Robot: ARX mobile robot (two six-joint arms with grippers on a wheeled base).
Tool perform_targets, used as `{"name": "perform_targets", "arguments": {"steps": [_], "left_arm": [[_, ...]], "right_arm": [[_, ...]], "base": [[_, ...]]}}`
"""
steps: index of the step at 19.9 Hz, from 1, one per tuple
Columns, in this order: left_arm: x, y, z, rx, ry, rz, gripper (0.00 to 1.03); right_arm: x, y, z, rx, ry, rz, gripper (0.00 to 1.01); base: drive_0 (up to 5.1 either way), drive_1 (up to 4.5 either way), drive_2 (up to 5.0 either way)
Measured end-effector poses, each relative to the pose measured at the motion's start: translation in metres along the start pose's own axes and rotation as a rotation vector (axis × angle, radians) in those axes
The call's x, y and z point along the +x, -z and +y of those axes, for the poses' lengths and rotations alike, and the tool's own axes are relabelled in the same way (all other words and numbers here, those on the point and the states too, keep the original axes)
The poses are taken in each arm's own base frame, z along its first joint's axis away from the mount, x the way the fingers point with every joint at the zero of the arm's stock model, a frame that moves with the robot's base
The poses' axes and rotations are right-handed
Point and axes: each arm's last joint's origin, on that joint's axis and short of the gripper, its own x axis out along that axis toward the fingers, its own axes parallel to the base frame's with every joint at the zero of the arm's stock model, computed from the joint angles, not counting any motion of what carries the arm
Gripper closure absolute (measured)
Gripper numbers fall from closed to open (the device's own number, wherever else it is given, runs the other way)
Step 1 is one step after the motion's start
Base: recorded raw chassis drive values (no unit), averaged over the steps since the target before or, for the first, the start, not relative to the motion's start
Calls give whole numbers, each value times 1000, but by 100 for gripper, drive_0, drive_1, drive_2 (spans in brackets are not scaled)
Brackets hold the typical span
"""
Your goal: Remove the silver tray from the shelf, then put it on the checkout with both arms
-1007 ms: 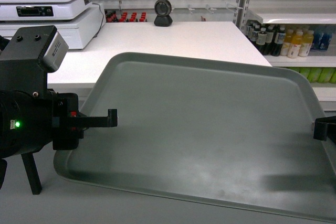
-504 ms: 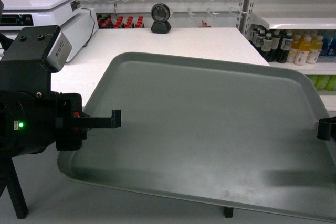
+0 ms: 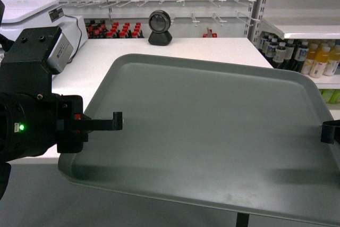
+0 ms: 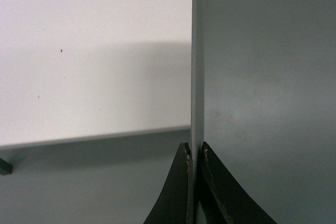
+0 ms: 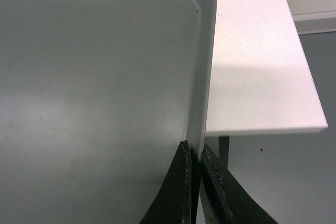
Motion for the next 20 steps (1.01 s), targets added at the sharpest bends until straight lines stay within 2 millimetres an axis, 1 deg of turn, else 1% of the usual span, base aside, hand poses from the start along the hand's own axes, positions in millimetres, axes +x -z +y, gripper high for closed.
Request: {"name": "perform_targets", "arguments": {"steps": [11,16,17,18,19,20], "left_arm": [[0,0,0,0,-1,-3,101],[0,-1,0,-1,0,-6,101],[1,1,0,-10,-18,33,101],[5,-2,-2,-40,-116,142,101],[13,-5,-2,-84,-172,208,100],[19,-7,2,-134,-178,231,100]], "right_arm": [[0,0,0,0,0,-4,98],[0,-1,0,-1,0,-6,98],[0,0,0,0,-1,-1,98],[2,0,1,-22,-47,79,98],[11,-2,2,-47,-95,137,98],[21,-6,3,-65,-133,158,98]], "base": [[-11,410,-432],[0,0,0],[0,0,0],[0,0,0],[0,0,0],[0,0,0]]}}
